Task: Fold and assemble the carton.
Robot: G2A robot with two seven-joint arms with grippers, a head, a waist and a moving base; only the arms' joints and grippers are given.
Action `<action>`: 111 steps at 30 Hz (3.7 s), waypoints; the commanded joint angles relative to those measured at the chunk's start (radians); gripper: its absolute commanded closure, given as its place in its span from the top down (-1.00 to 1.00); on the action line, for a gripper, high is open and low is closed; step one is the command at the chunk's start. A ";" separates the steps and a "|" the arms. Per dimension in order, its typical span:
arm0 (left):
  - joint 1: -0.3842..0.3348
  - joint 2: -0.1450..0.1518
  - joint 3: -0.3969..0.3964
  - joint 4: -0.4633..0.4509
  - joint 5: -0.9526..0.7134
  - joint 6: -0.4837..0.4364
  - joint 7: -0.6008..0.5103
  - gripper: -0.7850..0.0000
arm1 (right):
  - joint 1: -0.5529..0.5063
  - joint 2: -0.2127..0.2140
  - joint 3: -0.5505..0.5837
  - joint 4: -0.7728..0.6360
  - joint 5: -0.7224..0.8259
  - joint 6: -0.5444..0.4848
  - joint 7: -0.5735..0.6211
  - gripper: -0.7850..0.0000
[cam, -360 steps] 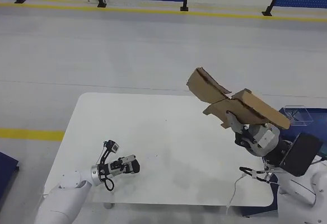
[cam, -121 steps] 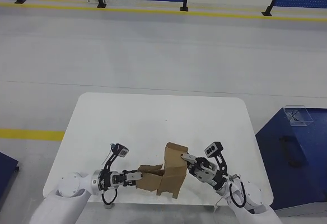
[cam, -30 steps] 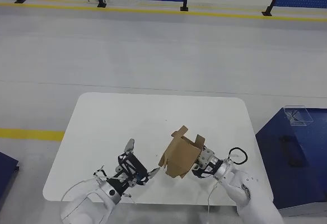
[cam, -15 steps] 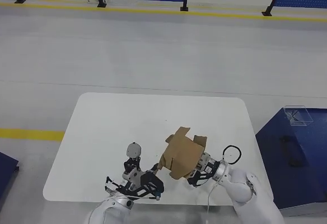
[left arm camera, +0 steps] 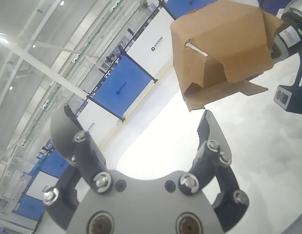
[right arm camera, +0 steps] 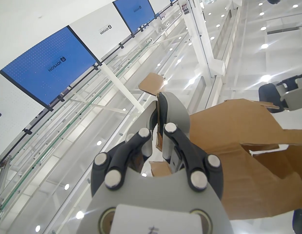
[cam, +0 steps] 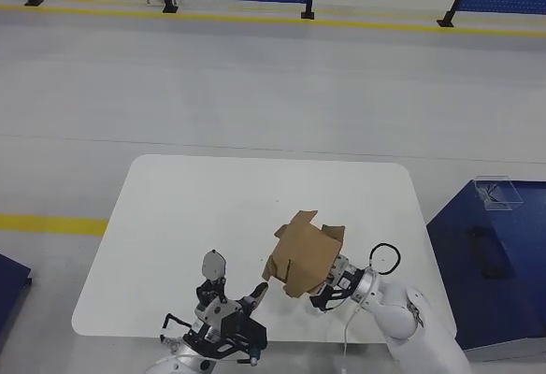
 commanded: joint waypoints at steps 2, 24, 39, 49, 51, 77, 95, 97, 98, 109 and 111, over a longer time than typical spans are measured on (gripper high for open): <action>-0.007 -0.004 0.013 0.001 0.013 -0.019 -0.007 1.00 | 0.002 0.000 -0.003 0.001 -0.012 0.004 0.006 -1.00; -0.123 -0.037 0.047 0.047 -0.083 -0.122 -0.022 0.53 | -0.015 0.002 -0.012 -0.032 -0.103 0.082 0.084 -1.00; -0.100 -0.042 0.030 0.038 -0.119 -0.163 0.021 -0.06 | -0.020 0.000 -0.021 -0.039 -0.162 0.062 0.137 -1.00; -0.087 -0.040 -0.010 0.036 -0.215 -0.228 0.052 -0.06 | -0.018 -0.010 -0.033 -0.024 -0.264 -0.026 0.266 -1.00; -0.084 -0.040 -0.015 0.035 -0.213 -0.232 0.054 -0.07 | -0.018 -0.011 -0.040 -0.023 -0.285 -0.026 0.280 -1.00; -0.071 -0.044 -0.024 0.035 -0.178 -0.214 0.091 -1.00 | -0.029 -0.012 -0.062 -0.042 -0.408 0.030 0.303 1.00; -0.116 -0.045 -0.218 0.086 -1.153 -0.588 -0.078 -1.00 | -0.024 0.027 0.185 0.010 -0.875 -0.262 0.773 1.00; -0.146 -0.043 -0.242 0.137 -1.358 -0.650 -0.160 -1.00 | -0.040 0.032 0.229 -0.017 -0.932 -0.346 0.863 1.00; -0.166 -0.042 -0.248 0.165 -1.459 -0.677 -0.213 -1.00 | -0.051 0.033 0.247 -0.036 -0.958 -0.399 0.909 1.00; -0.233 -0.038 -0.239 0.252 -1.778 -0.716 -0.396 -1.00 | -0.083 0.031 0.269 -0.083 -0.983 -0.498 0.989 1.00; -0.209 -0.045 -0.203 0.249 -1.972 -0.686 -0.385 -1.00 | -0.085 0.032 0.268 -0.105 -1.058 -0.553 1.007 1.00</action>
